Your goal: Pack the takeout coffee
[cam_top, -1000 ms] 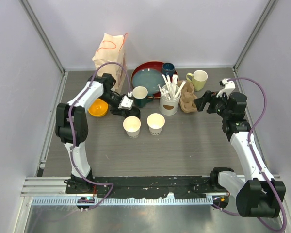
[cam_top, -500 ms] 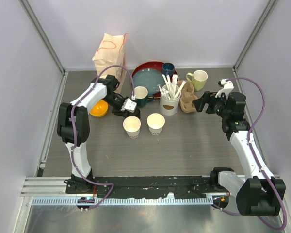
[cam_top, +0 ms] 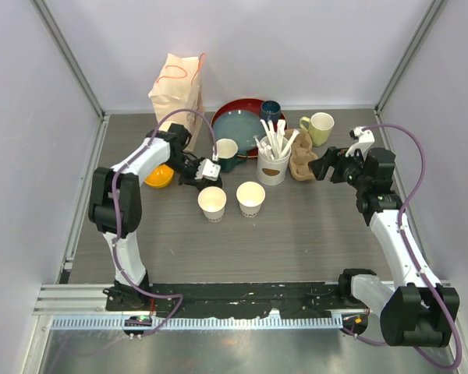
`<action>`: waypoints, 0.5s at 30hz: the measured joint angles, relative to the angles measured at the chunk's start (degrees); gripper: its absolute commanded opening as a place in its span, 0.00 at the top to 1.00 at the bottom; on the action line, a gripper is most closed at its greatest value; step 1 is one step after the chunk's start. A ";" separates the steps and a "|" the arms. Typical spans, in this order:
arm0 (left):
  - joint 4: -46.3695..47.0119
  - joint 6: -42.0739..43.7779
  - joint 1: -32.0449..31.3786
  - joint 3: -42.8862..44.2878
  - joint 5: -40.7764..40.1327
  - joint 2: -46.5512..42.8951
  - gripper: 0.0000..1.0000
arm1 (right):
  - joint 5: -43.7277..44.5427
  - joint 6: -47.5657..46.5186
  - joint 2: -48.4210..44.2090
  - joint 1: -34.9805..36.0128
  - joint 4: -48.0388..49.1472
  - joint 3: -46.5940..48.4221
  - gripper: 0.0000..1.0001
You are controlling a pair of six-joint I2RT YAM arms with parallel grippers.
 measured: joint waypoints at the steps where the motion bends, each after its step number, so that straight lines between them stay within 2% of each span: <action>1: 0.85 -1.09 0.07 -0.87 -0.11 -0.72 1.00 | 0.00 0.00 0.00 0.09 0.00 0.00 0.18; 6: 5.68 -7.58 0.44 -4.94 -1.77 -4.04 1.00 | -0.28 0.02 -0.13 0.20 0.02 0.00 0.19; 15: 8.79 -16.81 2.54 -5.16 -4.66 -5.31 1.00 | -0.68 0.02 -0.39 0.35 0.02 0.00 0.18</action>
